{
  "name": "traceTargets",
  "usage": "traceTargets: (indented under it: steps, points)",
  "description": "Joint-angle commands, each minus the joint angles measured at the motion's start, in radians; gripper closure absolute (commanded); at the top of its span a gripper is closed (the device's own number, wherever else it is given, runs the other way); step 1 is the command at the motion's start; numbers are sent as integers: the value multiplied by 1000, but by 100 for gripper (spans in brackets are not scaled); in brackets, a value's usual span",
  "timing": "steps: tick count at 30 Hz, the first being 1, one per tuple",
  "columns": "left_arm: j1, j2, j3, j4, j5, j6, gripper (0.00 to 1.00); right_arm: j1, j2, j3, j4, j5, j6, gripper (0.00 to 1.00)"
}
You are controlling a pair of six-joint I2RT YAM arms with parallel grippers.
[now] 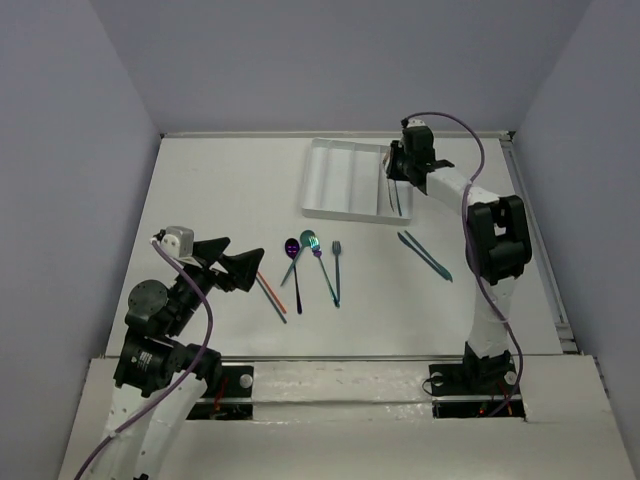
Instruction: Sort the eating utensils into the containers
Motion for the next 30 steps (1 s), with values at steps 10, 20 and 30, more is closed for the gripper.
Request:
traceTargets:
  steps: [10,20,30]
  points:
    - [-3,-1,-10,56,29,12,1,4,-134,-41,-18,-90,63,68]
    - [-3,-11,-12,57,35,12,1,398,-392,-423,29,141,188,65]
    - [-3,-24,-12,56,33,11,1,605,-375,-536,25,243,287,62]
